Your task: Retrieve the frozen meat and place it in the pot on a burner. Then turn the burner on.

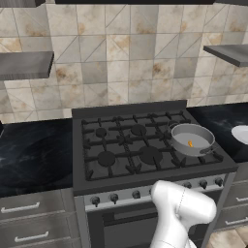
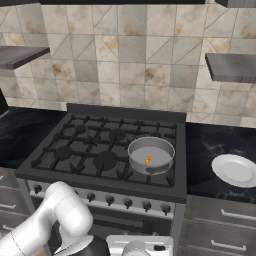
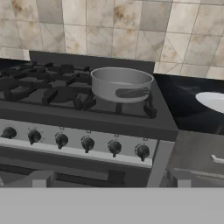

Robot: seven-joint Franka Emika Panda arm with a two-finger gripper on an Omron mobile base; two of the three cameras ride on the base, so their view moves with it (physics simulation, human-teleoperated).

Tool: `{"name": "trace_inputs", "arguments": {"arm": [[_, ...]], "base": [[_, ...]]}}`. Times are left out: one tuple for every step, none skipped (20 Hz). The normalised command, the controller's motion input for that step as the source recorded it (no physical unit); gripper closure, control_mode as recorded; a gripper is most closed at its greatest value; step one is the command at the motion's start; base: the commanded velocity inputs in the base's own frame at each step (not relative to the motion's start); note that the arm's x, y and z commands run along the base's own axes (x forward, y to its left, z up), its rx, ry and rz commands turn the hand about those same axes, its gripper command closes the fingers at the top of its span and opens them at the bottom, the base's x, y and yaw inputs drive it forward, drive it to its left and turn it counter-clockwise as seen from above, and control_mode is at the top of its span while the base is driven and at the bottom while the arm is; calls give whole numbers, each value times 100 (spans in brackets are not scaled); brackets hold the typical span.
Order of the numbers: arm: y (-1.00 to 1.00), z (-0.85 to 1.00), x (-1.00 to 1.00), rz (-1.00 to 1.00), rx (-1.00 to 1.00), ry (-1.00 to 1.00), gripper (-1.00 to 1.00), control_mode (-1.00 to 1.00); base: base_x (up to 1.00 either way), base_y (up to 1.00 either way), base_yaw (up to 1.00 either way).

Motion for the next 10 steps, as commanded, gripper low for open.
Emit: {"name": "trace_inputs", "arguments": {"arm": [[24, -47, -74, 0, 0, -23, -100, -100], [26, -26, -46, 0, 0, -24, -100, -100], [20, -29, -10, -3, 8, -26, -100, -100], [13, -45, 0, -6, 10, -16, -100, -100], [18, -26, 0, -5, 13, -21, -100, -100], [15, -41, 0, -5, 10, -17, -100, -100], [28, -29, 9, -7, 12, -24, -100, -100], [28, -35, 14, -10, 12, -25, -100, -100], [36, -32, 16, -9, 14, -24, -100, -100], [31, -31, 11, -9, 15, -23, -100, -100]], "base": [[0, 0, 0], [0, 0, 0], [0, 0, 0], [0, 0, 0], [0, 0, 0], [0, 0, 0], [0, 0, 0], [0, 0, 0], [0, 0, 0], [0, 0, 0]]}}
